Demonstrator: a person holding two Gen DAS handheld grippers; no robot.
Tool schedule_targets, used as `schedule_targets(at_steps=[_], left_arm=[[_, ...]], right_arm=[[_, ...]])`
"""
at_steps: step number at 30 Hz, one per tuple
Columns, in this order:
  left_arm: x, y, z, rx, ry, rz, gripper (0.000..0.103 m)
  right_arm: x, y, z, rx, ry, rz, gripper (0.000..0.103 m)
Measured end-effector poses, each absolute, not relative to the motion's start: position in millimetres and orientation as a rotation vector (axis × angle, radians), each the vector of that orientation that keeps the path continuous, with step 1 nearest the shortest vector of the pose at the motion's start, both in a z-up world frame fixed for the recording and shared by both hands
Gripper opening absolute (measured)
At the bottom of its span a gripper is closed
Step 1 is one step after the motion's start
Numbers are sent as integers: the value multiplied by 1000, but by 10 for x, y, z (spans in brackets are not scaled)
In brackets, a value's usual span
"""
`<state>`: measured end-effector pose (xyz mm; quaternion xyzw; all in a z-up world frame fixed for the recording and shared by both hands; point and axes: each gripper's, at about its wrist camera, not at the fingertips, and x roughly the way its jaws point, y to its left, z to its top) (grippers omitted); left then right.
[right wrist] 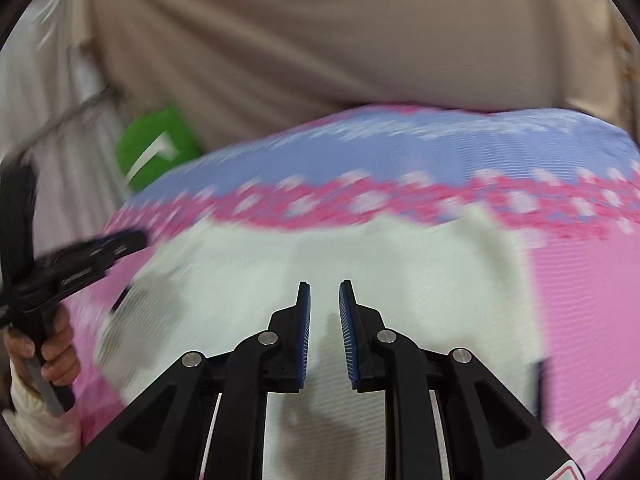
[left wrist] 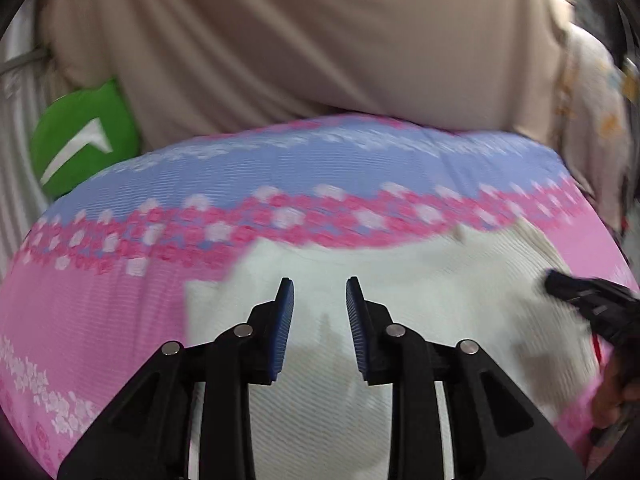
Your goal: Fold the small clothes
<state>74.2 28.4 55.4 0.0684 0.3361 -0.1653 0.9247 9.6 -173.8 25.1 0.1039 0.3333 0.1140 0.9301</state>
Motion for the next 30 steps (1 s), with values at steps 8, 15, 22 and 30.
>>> schedule_targets(at_steps=[8,15,22,30], left_arm=[[454,88,-34,188,831,-336,28],[403,409,-89,147,844,-289,28],[330,556,-113,140,851,-269,29],[242,1087,-5,45,877,-212,28]], right_arm=[[-152,-1131,-176,118,793,364,10],[-429,-1989,-293,256,800,185,3],[-732,-2601,-426,367,789,64,0],[-857,-2885,-255,377,748,-15,8]])
